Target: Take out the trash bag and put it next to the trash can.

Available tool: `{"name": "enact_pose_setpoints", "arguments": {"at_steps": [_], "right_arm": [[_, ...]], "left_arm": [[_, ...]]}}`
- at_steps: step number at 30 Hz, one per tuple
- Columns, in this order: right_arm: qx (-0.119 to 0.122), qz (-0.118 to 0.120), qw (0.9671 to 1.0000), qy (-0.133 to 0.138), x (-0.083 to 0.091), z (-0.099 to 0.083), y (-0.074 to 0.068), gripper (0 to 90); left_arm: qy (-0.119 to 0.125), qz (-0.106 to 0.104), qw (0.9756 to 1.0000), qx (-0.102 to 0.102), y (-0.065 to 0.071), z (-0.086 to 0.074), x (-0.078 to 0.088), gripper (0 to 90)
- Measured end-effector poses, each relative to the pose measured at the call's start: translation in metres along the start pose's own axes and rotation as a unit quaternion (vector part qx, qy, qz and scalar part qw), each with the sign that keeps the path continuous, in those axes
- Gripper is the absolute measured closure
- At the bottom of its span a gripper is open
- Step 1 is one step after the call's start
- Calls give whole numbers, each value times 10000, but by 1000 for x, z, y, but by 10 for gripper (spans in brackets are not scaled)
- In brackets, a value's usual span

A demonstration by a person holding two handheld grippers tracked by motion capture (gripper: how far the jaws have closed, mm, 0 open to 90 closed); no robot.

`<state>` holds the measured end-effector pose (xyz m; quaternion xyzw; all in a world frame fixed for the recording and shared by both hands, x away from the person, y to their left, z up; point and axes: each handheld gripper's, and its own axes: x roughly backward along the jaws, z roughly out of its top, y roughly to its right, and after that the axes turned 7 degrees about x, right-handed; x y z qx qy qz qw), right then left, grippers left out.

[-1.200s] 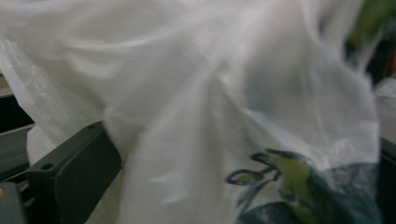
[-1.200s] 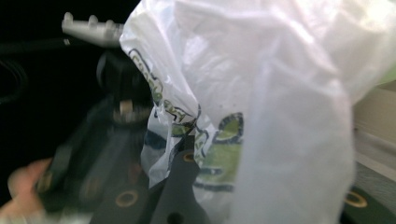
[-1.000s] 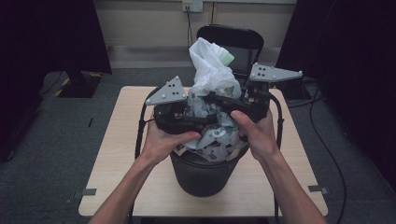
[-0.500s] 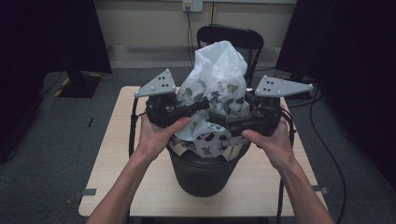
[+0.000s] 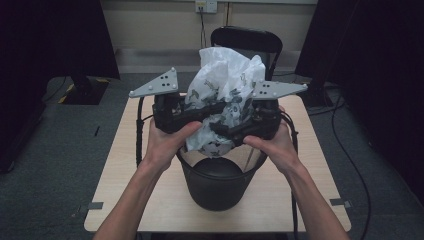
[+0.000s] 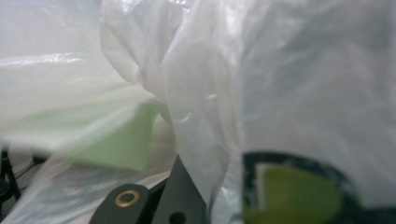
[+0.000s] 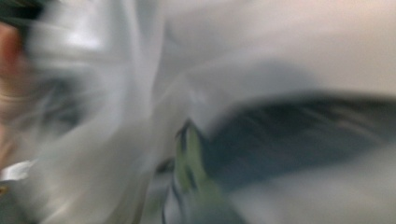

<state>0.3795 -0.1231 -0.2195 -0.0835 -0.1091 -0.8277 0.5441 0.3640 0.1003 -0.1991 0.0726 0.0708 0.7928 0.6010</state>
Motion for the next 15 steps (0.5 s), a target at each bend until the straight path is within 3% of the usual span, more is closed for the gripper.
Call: {"name": "enact_pose_setpoints", "arguments": {"at_steps": [3,6,9,12,15], "right_arm": [[79,-25,10000,-19,-7,-1,-1,11],[126,102,9999,-18,-5,-3,2,245],[213,239,9995,-2,-5,-3,4,491],[226,328,9992,14,-4,-3,5,668],[180,397,9990,64,-2,-3,7,781]], "left_arm": [[-31,-6,10000,-44,2,3,-1,889],[32,0,10000,39,-1,3,0,889],[-19,61,10000,-11,-5,1,-6,889],[45,40,10000,-31,-8,1,-7,886],[88,48,9999,-9,-9,2,-9,853]]}}
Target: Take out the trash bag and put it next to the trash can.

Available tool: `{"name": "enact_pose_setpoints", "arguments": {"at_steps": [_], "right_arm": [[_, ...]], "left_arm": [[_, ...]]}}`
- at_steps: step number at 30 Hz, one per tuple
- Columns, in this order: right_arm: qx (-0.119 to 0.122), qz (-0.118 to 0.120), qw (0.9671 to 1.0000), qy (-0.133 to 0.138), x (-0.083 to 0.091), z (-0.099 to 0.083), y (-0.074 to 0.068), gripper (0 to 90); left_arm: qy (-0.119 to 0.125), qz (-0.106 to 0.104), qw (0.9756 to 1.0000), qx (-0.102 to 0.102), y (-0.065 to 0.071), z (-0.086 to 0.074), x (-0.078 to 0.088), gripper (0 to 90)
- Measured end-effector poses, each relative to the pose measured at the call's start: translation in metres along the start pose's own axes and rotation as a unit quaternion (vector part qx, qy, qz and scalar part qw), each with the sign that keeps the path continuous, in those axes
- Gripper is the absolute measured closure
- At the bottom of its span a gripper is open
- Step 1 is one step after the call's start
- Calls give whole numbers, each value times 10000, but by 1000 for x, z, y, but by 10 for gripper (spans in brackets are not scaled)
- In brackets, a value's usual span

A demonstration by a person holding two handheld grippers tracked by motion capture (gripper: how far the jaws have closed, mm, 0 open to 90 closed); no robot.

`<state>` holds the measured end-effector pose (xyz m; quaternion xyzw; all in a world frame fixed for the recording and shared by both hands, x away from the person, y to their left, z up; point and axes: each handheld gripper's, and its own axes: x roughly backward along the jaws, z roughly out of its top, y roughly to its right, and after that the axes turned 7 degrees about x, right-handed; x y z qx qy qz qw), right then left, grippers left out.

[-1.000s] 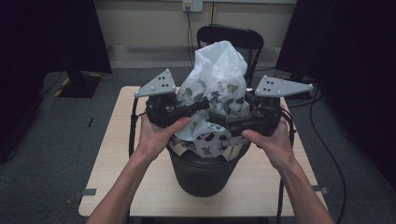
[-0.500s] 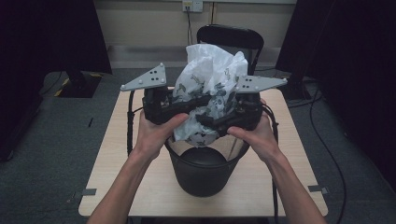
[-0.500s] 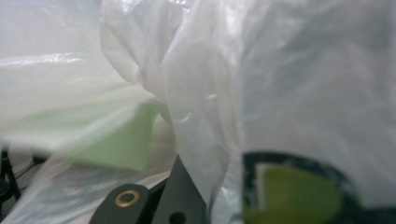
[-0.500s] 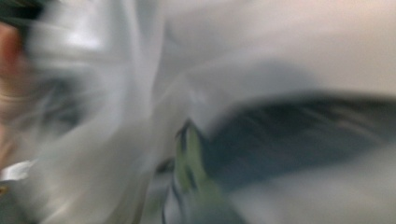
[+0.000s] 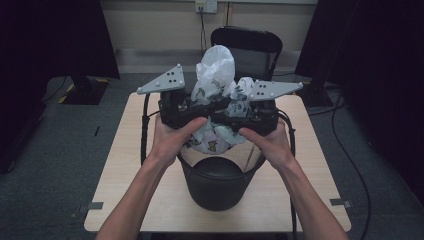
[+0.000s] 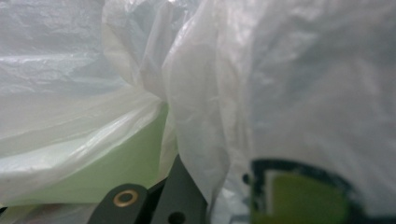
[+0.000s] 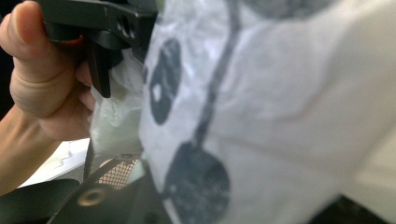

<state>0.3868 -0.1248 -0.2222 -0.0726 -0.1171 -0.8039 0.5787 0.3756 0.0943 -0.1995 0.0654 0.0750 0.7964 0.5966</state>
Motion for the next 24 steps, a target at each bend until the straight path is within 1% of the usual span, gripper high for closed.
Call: {"name": "enact_pose_setpoints", "arguments": {"at_steps": [1,2,3,4,6,7,8,10,11,13,14,17,20,24], "right_arm": [[-28,1,10000,18,0,0,1,794],[-75,-18,10000,34,1,0,3,803],[-156,-22,9998,83,3,-1,5,811],[-178,-25,9998,117,4,-2,6,817],[-246,-114,9995,173,6,-3,11,826],[-278,-140,9993,201,7,-3,12,828],[-296,-170,9991,242,8,-1,13,830],[-302,-239,9987,319,11,2,15,832],[-303,-248,9986,353,12,3,16,832],[-301,-280,9979,495,15,5,20,832],[-316,-296,9976,533,16,6,23,832],[-364,-330,9970,591,17,4,28,832],[-421,-418,9963,622,18,2,33,832],[-452,-515,9953,686,22,2,38,832]], "left_arm": [[15,-44,10000,20,-1,1,0,816],[12,-87,9999,64,0,1,1,759],[6,-89,10000,32,1,1,2,716],[6,-16,10000,29,3,2,4,692],[1,120,9999,14,4,3,6,611],[-2,210,9998,-31,5,4,8,571],[16,234,9997,-58,5,6,10,542],[66,313,9994,-123,6,7,14,505],[69,419,9990,-170,7,8,17,485],[71,663,9975,-229,7,8,20,458],[50,695,9972,-271,7,8,21,458],[71,742,9969,-248,6,6,24,434],[138,900,9955,-273,6,2,27,434],[143,1000,9943,-338,8,-1,29,434]]}}
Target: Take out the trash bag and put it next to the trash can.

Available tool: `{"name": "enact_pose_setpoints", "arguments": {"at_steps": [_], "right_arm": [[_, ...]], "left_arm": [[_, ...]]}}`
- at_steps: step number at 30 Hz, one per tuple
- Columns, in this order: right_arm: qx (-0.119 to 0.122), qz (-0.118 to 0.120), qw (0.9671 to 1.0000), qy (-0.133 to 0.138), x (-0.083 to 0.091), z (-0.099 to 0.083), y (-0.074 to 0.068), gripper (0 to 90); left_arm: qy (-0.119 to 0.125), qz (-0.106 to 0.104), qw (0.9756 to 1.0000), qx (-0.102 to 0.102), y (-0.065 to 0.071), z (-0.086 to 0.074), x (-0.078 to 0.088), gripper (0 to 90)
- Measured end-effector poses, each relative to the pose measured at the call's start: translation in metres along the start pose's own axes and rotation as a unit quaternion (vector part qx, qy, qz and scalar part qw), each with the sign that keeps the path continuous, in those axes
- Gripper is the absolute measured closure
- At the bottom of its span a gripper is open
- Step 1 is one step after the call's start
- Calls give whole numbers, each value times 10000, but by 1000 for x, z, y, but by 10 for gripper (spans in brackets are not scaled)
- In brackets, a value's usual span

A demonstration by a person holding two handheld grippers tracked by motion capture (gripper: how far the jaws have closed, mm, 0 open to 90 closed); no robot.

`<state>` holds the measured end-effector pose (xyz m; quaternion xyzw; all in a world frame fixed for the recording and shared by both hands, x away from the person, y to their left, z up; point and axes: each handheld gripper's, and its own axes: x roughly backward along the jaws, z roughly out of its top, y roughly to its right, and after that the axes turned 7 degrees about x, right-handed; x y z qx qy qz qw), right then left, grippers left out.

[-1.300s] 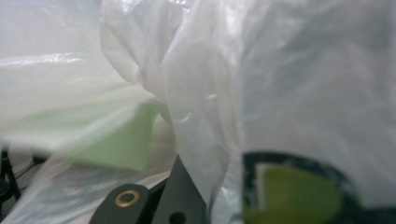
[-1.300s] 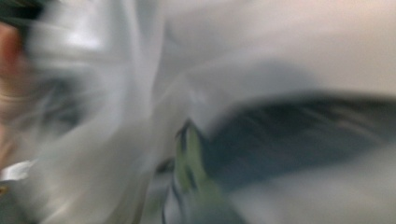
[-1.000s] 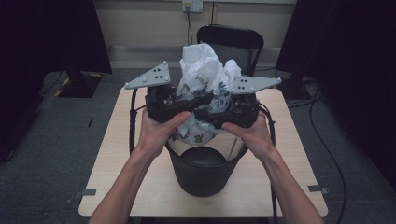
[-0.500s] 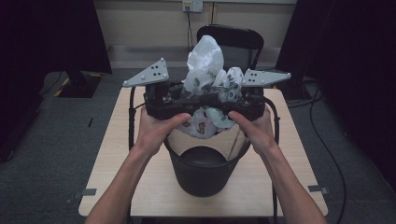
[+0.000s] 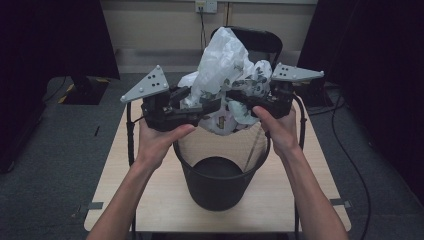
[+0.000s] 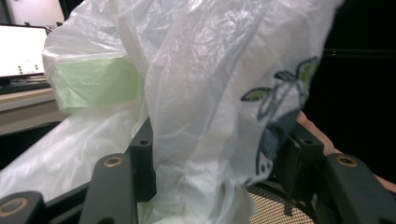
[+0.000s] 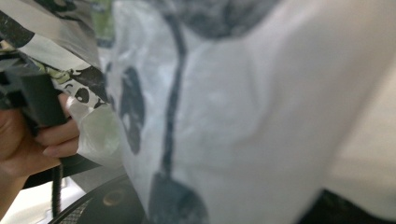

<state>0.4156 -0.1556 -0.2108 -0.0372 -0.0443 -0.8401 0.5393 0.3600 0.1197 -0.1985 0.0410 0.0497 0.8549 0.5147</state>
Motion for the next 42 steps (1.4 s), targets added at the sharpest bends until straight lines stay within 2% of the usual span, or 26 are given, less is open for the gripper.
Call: {"name": "enact_pose_setpoints", "arguments": {"at_steps": [7,12,16,21,23,24,34,36,39,42], "right_arm": [[-70,-163,9998,65,6,4,18,832],[-93,-196,9997,72,8,4,28,832],[-146,-269,9995,77,9,5,34,832],[-48,-464,9989,34,14,14,42,832],[-42,-551,9985,-59,15,16,47,832],[-52,-552,9985,-23,15,16,49,832],[-184,-901,9957,-89,21,12,77,832],[-196,-1000,9946,-181,20,11,83,832],[-252,-1078,9934,-291,17,3,89,831],[-360,-1200,9919,-232,16,-6,96,832]], "left_arm": [[5,1,10000,88,-5,-1,0,426],[-19,45,9998,180,-9,-5,-1,408],[42,71,9998,157,-9,-5,2,385],[162,116,9997,166,-11,-2,8,375],[133,118,9997,192,-12,-3,8,371],[126,111,9997,175,-12,-4,8,368],[-52,80,9997,216,-13,-13,4,357],[-95,66,9997,211,-14,-15,4,354],[-130,65,9997,215,-15,-18,4,351],[-163,106,9996,214,-17,-20,5,349]]}}
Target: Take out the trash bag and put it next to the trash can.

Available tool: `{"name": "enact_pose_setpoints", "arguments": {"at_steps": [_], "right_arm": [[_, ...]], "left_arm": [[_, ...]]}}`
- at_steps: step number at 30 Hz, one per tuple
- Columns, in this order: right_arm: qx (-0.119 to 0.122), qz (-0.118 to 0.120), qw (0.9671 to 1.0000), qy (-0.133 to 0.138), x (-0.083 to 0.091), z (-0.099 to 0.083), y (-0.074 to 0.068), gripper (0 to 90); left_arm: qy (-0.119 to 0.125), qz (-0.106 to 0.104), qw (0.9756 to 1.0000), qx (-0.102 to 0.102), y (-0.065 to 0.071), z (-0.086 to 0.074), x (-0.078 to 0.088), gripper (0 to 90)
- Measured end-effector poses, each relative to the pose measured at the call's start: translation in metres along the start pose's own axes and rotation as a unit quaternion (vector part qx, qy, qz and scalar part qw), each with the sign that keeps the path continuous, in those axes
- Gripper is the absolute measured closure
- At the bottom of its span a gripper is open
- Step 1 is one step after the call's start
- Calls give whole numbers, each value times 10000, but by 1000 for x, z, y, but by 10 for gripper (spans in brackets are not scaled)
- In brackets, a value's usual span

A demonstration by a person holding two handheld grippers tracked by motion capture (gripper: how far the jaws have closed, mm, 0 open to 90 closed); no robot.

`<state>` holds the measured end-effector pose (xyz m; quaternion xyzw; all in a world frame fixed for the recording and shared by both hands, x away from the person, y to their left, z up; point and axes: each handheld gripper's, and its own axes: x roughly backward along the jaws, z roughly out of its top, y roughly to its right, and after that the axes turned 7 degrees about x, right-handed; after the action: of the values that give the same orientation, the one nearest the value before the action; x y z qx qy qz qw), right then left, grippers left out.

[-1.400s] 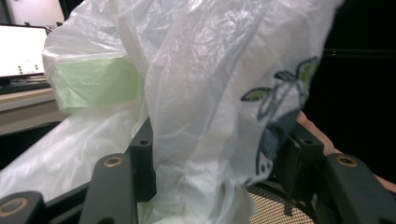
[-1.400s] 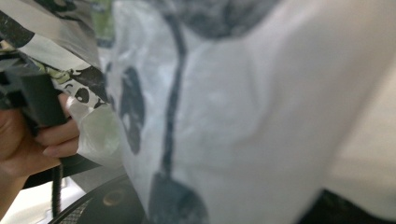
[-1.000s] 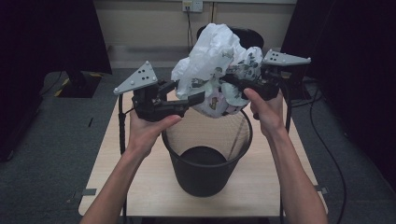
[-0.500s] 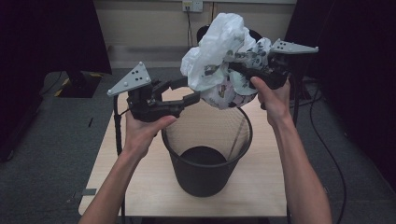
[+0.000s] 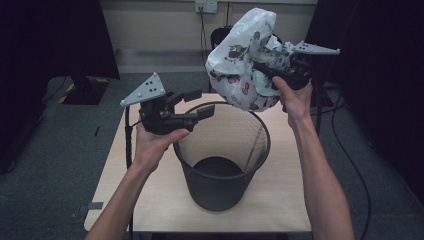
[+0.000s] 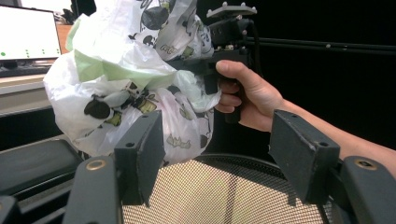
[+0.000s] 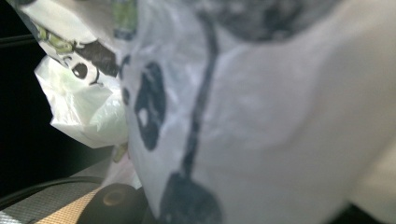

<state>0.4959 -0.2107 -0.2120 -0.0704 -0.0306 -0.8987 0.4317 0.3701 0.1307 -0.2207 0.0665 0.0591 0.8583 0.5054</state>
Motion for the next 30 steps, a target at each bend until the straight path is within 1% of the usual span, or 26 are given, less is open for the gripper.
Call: {"name": "enact_pose_setpoints", "arguments": {"at_steps": [2,3,4,6,7,13,15,17,19,21,23,24,27,29,30], "right_arm": [[-31,-78,10000,-6,0,-3,4,833],[-3,-151,9999,-51,-1,-4,5,833],[7,-212,9997,-102,-1,-4,7,834],[9,-286,9994,-187,-2,-7,10,833],[-16,-299,9994,-184,-2,-10,11,833],[-56,-490,9980,-404,-9,-31,17,834],[-114,-512,9976,-442,-11,-37,19,834],[-133,-540,9972,-509,-13,-43,21,834],[-123,-572,9965,-591,-16,-50,22,834],[-130,-601,9959,-660,-19,-57,23,834],[-183,-603,9956,-700,-21,-66,23,833],[-209,-608,9955,-702,-22,-71,23,834],[-269,-609,9946,-801,-25,-89,25,834],[-349,-610,9938,-858,-27,-101,27,834],[-382,-622,9933,-898,-28,-107,28,833]], "left_arm": [[-2,-1,10000,15,-1,-2,1,340],[13,1,10000,45,-1,-2,1,339],[7,6,10000,34,-2,-3,2,338],[25,21,10000,57,-4,-5,4,330],[16,33,10000,73,-5,-6,4,330],[-34,105,9999,103,-9,-13,12,293],[-29,146,9998,132,-11,-15,17,283],[-49,178,9996,205,-14,-17,21,271],[-58,270,9993,245,-17,-20,26,254],[-129,300,9991,286,-21,-24,31,239],[-222,462,9981,328,-26,-30,35,232],[-231,498,9979,351,-29,-34,38,220],[-217,612,9965,527,-40,-43,46,215],[-204,706,9956,584,-47,-48,52,197],[-218,769,9948,638,-50,-51,54,192]]}}
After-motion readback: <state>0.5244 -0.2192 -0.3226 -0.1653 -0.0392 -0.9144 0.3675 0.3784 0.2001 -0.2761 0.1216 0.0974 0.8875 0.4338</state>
